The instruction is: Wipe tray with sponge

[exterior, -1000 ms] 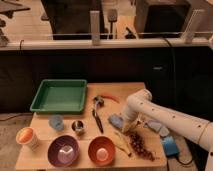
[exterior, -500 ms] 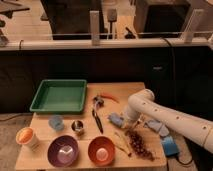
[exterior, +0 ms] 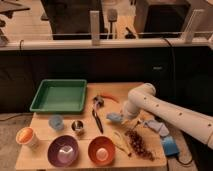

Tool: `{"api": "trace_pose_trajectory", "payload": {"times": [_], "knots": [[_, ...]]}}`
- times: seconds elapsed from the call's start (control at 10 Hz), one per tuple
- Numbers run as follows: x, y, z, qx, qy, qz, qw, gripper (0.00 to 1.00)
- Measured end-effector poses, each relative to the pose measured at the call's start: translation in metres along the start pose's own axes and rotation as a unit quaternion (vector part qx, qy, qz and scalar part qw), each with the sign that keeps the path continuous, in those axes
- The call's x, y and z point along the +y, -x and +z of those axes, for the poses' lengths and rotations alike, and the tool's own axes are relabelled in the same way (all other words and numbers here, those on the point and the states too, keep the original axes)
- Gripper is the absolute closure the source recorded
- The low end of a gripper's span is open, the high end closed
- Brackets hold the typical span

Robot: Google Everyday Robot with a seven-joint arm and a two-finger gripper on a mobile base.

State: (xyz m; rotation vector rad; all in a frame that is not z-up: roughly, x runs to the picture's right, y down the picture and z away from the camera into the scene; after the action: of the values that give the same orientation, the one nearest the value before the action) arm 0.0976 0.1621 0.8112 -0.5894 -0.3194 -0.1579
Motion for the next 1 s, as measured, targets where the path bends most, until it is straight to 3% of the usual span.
{"api": "trace_pose_trajectory", "payload": {"times": [0.5,1.0], "knots": [[-0.027,0.035,-0.039,0.010,-0.012,-0.043,0.9990,1.00],[-0.050,0.061,-0.060,0.015,-0.031,-0.075,0.9966,1.00]]}}
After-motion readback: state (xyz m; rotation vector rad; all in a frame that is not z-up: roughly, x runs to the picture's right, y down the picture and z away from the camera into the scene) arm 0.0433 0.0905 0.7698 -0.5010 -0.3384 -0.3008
